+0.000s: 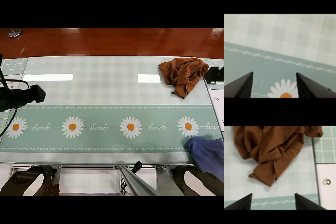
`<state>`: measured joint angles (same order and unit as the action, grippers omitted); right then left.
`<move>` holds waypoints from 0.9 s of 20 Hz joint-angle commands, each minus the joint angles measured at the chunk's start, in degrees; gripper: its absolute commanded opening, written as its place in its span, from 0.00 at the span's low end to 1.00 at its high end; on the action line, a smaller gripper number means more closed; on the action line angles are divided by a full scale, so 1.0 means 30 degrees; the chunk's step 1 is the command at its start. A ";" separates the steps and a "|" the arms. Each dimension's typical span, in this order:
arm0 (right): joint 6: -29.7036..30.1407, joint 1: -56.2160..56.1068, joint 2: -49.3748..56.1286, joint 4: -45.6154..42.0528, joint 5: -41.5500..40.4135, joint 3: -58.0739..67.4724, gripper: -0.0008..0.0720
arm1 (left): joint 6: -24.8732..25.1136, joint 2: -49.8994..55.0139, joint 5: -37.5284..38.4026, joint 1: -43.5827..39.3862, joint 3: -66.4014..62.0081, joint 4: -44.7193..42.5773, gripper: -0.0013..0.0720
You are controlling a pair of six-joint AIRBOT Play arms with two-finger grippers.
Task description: Fold the shirts.
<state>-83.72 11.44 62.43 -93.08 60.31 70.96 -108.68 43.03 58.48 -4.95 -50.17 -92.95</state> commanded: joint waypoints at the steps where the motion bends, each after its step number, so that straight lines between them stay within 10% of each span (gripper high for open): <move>1: -0.0444 0.0510 0.5093 0.2098 0.0882 0.3687 0.86 | 0.0015 0.0015 -0.3242 0.0022 -0.0007 -0.0015 0.86; 6: -0.1778 0.3599 0.9457 1.0171 -0.0619 0.6062 0.86 | 0.0168 0.0991 -0.3781 0.0015 -0.0007 -0.0007 1.00; 18: -0.1741 0.2958 1.3231 0.7883 -0.2346 0.6164 0.86 | 0.0721 0.2528 -0.2106 -0.0503 -0.0007 0.0146 1.00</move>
<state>-88.79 21.56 99.90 -69.12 55.42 89.34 -106.63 50.35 51.13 -6.37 -50.17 -92.53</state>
